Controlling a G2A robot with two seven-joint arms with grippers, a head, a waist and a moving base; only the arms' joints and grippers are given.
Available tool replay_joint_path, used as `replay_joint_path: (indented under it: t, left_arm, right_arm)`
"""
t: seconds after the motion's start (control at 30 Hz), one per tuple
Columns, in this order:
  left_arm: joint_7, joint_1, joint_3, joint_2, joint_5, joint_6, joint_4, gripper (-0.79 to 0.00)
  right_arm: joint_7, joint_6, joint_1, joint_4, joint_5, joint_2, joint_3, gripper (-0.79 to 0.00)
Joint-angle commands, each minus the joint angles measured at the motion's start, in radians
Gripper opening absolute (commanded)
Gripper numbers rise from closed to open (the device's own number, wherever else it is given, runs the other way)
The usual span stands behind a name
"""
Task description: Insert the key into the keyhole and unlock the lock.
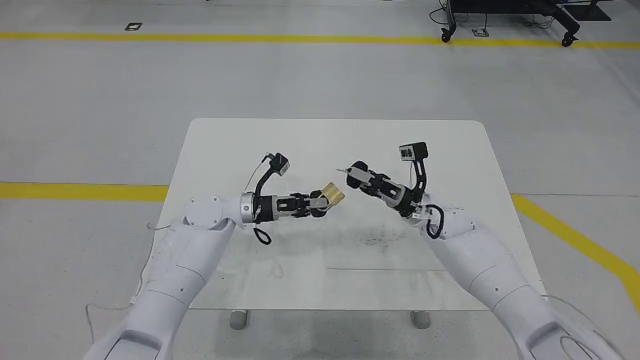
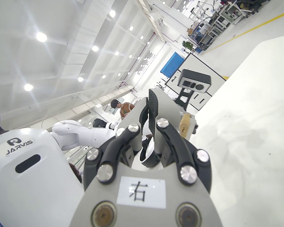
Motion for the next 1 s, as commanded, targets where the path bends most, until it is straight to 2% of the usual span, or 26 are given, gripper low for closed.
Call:
replay_joint_path:
  t: [0.0, 0.23, 0.4, 0.6, 0.97]
  left_arm:
    - [0.005, 0.014, 0.008, 0.009, -0.013, -0.005, -0.030, -0.785]
    - [0.017, 0.031, 0.054, 0.039, -0.038, -0.017, -0.102, -0.785]
    - [0.030, 0.026, 0.081, 0.060, -0.055, -0.030, -0.114, -0.785]
    - [0.025, 0.002, 0.110, 0.070, -0.112, -0.025, -0.060, -0.785]
    - [0.012, -0.047, 0.155, 0.063, -0.214, -0.012, 0.039, -0.785]
  right_arm:
    - [-0.012, 0.011, 0.012, 0.007, -0.015, -0.006, -0.007, -0.785]
    - [-0.010, 0.018, 0.027, 0.012, -0.028, -0.018, -0.011, -0.785]
    - [0.051, 0.042, 0.039, 0.017, -0.014, -0.026, -0.025, -0.785]
    - [0.146, 0.023, 0.039, 0.014, 0.059, -0.032, -0.031, -0.785]
    - [0.151, 0.028, 0.025, 0.003, 0.025, -0.019, -0.013, -0.785]
